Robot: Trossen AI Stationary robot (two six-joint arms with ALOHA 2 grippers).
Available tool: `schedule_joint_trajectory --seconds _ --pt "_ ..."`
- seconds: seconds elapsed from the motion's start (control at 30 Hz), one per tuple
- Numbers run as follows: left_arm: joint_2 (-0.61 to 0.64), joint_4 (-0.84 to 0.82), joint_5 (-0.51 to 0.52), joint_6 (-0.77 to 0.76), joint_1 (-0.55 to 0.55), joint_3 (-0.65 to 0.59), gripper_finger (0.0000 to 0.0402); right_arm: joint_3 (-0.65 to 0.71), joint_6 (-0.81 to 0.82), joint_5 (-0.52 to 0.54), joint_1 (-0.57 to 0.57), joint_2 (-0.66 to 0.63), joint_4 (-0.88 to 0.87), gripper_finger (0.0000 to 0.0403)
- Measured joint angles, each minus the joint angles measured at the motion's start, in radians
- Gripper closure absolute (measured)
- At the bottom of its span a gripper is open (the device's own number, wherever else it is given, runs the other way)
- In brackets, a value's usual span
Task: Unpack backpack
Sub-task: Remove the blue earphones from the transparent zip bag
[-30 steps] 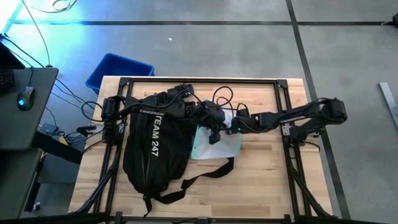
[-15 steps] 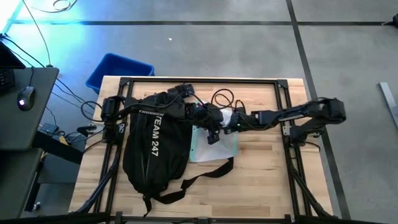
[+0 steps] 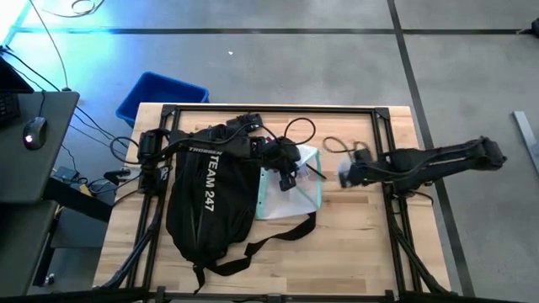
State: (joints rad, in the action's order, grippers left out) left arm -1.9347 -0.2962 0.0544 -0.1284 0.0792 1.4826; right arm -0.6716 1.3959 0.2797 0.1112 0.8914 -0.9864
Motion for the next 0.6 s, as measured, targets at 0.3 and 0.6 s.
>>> schedule_joint_trajectory --seconds 0.3,0.6 --pt "0.0 0.003 -0.034 0.0 -0.005 0.0 0.0401 0.292 -0.033 0.073 -0.247 -0.165 0.348 0.0402" --pt "0.0 0.003 -0.042 -0.016 -0.036 0.0 0.0401 0.456 -0.275 -0.1 -0.582 -0.102 0.854 0.0369"
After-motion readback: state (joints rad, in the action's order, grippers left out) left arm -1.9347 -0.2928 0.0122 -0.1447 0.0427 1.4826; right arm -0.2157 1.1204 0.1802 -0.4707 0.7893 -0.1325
